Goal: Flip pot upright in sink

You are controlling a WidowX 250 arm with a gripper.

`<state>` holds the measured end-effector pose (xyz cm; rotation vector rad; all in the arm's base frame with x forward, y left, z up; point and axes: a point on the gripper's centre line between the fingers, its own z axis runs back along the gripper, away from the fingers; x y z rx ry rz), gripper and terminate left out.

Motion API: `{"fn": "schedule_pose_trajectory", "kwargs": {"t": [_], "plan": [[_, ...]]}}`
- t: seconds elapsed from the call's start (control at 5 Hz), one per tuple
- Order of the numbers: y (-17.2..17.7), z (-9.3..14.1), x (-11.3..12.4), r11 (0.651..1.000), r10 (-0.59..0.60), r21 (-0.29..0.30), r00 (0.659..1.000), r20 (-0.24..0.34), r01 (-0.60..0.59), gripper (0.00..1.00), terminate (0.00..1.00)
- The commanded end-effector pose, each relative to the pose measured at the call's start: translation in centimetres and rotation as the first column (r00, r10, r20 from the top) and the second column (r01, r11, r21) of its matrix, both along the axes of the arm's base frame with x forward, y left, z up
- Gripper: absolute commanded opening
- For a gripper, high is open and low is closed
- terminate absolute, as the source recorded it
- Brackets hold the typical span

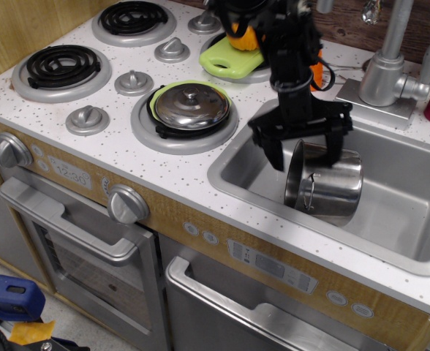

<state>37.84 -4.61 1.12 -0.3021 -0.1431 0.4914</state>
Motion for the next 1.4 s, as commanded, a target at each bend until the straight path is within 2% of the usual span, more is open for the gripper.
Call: {"fn": "schedule_pose_trajectory", "kwargs": {"t": [0.0, 0.2, 0.4, 0.6, 0.8, 1.0, 1.2], "plan": [[0.1, 2.5, 1.3, 0.982, 0.112, -0.171, 0.98, 0.163, -0.084, 1.0, 0.0], [-0.3, 1.9, 1.4, 0.957, 0.155, -0.27, 0.972, 0.18, -0.102, 1.0, 0.0], [-0.9, 1.2, 2.0, 0.93, 0.21, -0.341, 0.961, 0.18, -0.139, 0.0, 0.0], [-0.8, 1.5, 2.3, 0.921, 0.226, -0.359, 0.958, 0.175, -0.152, 0.0, 0.0], [-0.9, 1.5, 2.2, 0.925, 0.223, -0.35, 0.959, 0.177, -0.15, 0.0, 0.0], [-1.1, 1.4, 2.2, 0.951, 0.208, -0.267, 0.963, 0.173, -0.158, 0.0, 0.0], [-1.6, 1.4, 2.5, 0.989, 0.133, -0.075, 0.981, 0.142, -0.123, 0.0, 0.0]]}}
